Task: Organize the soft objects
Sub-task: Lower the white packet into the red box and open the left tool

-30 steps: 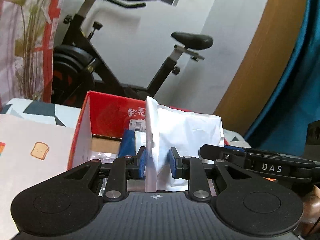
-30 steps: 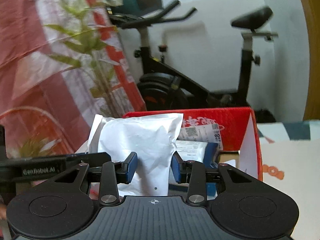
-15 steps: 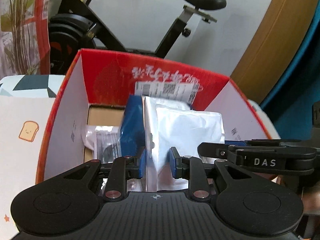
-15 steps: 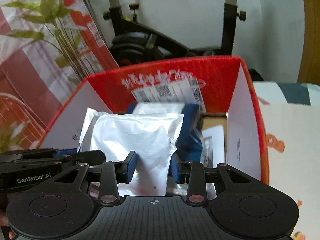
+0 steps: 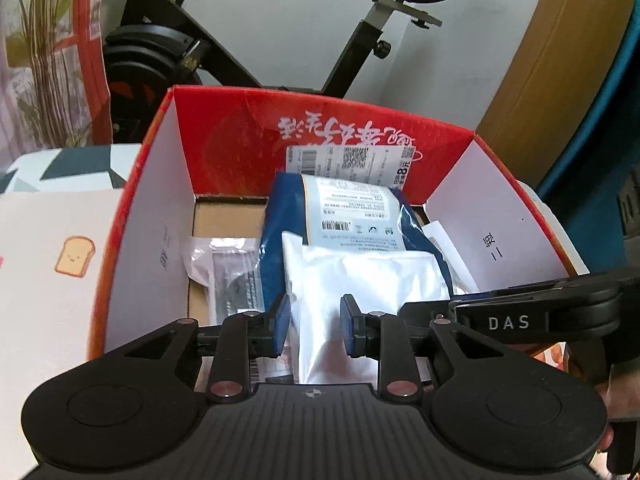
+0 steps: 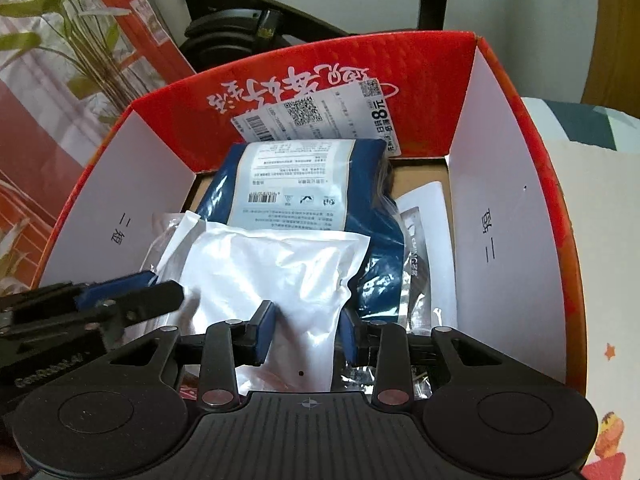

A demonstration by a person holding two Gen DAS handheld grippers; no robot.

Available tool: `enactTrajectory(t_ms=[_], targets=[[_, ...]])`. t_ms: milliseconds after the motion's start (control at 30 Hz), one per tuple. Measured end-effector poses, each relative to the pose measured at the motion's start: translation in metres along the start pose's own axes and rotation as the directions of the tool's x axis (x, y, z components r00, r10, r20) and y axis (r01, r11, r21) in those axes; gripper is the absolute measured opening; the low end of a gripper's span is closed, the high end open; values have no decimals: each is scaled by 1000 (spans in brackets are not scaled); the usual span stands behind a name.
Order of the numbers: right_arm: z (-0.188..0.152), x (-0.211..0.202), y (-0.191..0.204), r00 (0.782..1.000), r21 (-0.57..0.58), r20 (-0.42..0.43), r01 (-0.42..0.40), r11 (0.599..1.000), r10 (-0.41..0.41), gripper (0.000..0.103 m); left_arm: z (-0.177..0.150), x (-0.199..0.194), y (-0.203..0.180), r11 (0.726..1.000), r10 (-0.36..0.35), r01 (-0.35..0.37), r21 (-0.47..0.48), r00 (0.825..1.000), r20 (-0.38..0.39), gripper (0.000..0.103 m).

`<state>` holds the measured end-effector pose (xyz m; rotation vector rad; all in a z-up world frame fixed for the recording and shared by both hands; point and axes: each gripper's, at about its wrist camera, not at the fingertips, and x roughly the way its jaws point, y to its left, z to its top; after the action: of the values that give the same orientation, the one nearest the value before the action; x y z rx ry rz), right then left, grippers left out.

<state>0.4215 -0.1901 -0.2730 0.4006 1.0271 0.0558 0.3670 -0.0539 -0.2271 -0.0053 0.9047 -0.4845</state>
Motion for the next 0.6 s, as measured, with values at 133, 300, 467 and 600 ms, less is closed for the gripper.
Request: enactTrajectory(t_ms=[133, 300, 467, 600], targets=[[2, 2, 3, 999, -15, -29, 32, 999, -33, 31, 3, -7, -4, 1000, 12, -12, 22, 1000, 22, 28], [1, 2, 4, 998, -9, -33, 61, 998, -61, 31, 4, -14, -9, 998, 24, -26, 52, 999, 42, 30], [0, -11, 9, 991, -46, 16, 135, 990, -135, 35, 3, -26, -10, 996, 41, -46, 72, 997, 67, 35], [-7, -33, 12, 989, -64, 97, 116, 991, -109, 44, 5, -40, -8, 996, 37, -46, 83, 995, 97, 42]])
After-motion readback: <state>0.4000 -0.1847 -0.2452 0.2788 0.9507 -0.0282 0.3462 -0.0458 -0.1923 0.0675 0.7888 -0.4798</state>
